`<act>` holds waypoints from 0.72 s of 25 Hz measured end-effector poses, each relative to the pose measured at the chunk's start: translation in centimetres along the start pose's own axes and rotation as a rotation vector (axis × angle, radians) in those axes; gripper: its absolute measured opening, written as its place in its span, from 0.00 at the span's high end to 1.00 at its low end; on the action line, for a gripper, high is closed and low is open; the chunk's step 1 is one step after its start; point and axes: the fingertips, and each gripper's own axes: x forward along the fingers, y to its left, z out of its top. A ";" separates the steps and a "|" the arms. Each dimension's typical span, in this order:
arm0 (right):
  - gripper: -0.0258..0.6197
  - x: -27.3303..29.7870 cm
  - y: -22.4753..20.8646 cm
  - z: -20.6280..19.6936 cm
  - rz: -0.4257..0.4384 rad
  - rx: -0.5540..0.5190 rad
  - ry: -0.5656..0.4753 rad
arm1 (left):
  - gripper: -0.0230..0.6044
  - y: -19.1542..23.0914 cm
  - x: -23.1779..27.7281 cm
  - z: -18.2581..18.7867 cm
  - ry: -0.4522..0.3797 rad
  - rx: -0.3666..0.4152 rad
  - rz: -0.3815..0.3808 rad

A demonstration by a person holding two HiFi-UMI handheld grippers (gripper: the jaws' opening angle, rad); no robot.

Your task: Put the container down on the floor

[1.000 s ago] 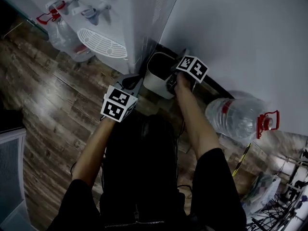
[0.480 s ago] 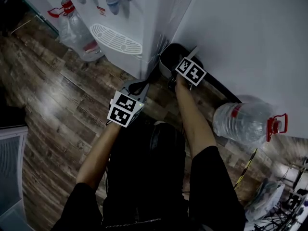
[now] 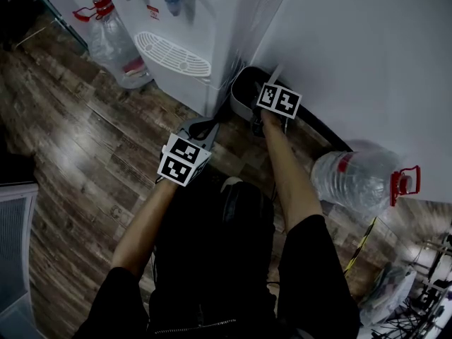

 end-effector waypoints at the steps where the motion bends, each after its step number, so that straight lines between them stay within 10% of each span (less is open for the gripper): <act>1: 0.93 0.0 0.0 0.0 -0.002 -0.006 0.005 | 0.94 0.0 0.0 0.0 -0.004 0.000 0.000; 5: 0.91 0.1 -0.1 0.2 0.014 0.057 0.003 | 0.94 0.4 -0.4 0.7 -0.029 -0.005 0.023; 10: 0.54 -0.4 1.5 -0.5 0.071 -0.016 0.010 | 0.94 -0.1 -0.8 1.3 -0.058 -0.003 0.019; 18: 0.67 -3.4 4.9 -0.9 0.112 -0.189 0.044 | 0.94 -1.0 -0.6 2.4 -0.093 0.026 0.009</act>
